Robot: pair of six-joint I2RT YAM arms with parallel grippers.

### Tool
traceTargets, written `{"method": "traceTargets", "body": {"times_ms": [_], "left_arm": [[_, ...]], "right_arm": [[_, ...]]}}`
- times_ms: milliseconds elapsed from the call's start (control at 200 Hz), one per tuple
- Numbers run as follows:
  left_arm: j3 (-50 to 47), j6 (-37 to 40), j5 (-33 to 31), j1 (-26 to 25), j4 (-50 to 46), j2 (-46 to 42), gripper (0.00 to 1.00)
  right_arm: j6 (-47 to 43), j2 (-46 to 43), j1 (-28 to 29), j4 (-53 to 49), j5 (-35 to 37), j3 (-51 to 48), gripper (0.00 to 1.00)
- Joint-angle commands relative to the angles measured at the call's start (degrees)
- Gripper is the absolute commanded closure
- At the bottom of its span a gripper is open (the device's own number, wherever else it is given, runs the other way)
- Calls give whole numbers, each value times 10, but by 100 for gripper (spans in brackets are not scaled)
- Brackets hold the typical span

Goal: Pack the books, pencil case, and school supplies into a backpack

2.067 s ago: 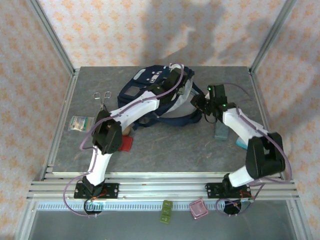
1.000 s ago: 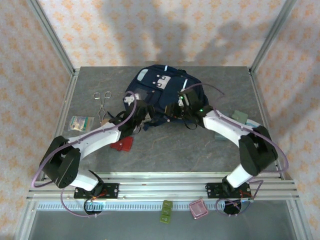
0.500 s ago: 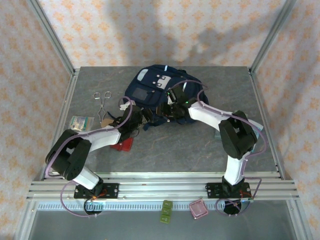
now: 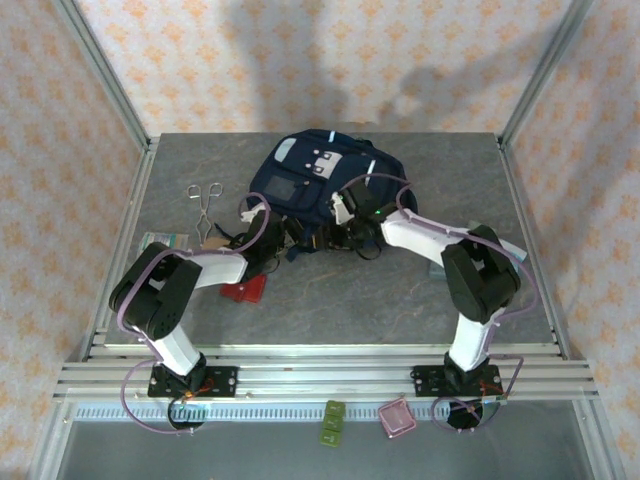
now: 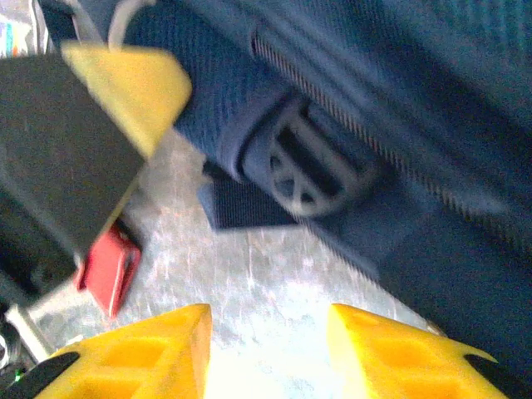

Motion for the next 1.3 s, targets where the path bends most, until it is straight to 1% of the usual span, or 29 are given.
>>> {"method": "traceTargets", "body": {"times_ms": [0, 145, 230, 370, 400, 455, 501, 536, 676, 851, 991, 1061, 1156, 1296], "left_arm": [[18, -7, 6, 3, 26, 13, 33], [25, -10, 15, 3, 39, 24, 34], [29, -12, 17, 3, 45, 30, 38], [36, -15, 28, 2, 57, 42, 61], [39, -15, 31, 2, 56, 45, 68], [44, -13, 39, 3, 58, 48, 85], [48, -14, 47, 3, 59, 47, 95], [49, -13, 51, 3, 60, 45, 100], [46, -17, 58, 2, 58, 29, 100], [50, -17, 68, 3, 59, 32, 100], [46, -30, 82, 2, 72, 33, 100], [45, -31, 85, 2, 73, 32, 100], [46, -34, 90, 1, 76, 30, 100], [47, -39, 95, -3, 79, 31, 100]], "right_arm": [[-17, -41, -1, -33, 27, -22, 60], [17, -91, -3, 2, 66, -58, 63], [38, -119, -4, 22, 90, -74, 64], [57, -143, -4, 40, 135, -107, 66], [62, -147, -3, 42, 147, -115, 67], [74, -155, -4, 54, 167, -135, 67], [87, -161, -4, 67, 174, -154, 67], [95, -165, -3, 81, 170, -167, 66], [133, -167, 8, 133, 170, -205, 58], [175, -157, 18, 246, 189, -246, 58], [189, -126, 26, 315, 208, -248, 59], [201, -105, 30, 324, 232, -236, 58], [210, -67, 31, 321, 244, -207, 59], [226, -34, 35, 308, 294, -177, 61]]}}
